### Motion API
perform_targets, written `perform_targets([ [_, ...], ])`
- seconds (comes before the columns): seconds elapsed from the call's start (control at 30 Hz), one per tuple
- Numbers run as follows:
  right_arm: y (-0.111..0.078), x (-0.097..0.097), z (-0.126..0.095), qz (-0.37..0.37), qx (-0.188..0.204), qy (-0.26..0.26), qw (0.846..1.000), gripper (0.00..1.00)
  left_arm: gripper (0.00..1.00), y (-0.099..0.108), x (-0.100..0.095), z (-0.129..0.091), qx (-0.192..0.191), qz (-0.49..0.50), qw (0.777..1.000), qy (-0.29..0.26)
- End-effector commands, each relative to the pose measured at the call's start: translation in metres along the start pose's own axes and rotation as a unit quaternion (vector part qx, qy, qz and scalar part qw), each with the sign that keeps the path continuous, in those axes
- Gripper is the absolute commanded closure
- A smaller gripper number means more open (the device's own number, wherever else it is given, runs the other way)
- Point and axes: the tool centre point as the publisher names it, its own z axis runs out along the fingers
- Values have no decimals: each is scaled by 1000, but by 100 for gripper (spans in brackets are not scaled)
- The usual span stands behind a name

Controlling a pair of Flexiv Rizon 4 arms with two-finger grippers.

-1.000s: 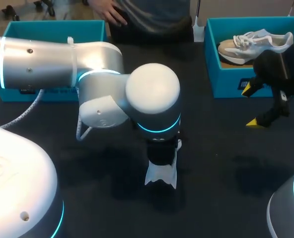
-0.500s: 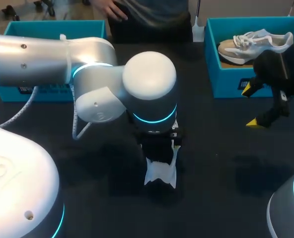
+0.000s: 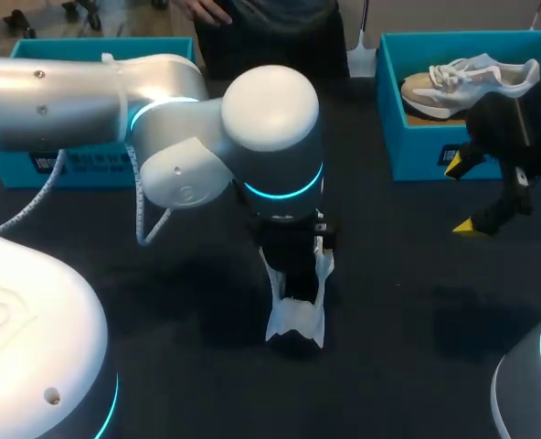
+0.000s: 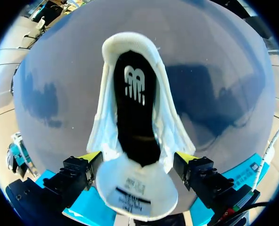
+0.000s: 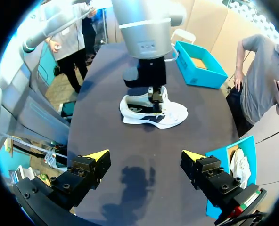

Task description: Take the shoe out of the shoebox, open the shoe tongue, remove and reinsert the insole, then place the shoe into the shoebox

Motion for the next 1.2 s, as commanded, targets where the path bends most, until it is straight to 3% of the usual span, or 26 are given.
perform_targets([
  [0.03,1,-2,1,1,2,1,1000,0,0,14,-3,-9,4,0,1000,-3],
  [0.43,1,-2,1,1,2,1,1000,0,0,50,-6,-26,-13,23,1000,-1],
  [0.5,1,-2,1,1,2,1,1000,0,27,53,-6,-27,-10,27,1000,-2],
  [0.57,1,-2,1,1,2,1,1000,0,38,54,-7,-27,-11,32,999,0],
  [0.6,1,-2,1,1,2,1,1000,0,50,55,-7,-26,-11,34,999,1],
  [0.63,1,-2,1,1,2,1,1000,0,52,55,-8,-26,-11,37,999,1],
  [0.9,1,-2,1,1,2,1,1000,0,54,45,-2,-25,-4,37,999,0],
  [1.2,1,-2,1,1,2,1,1000,0,57,13,1,-36,6,45,999,-18],
])
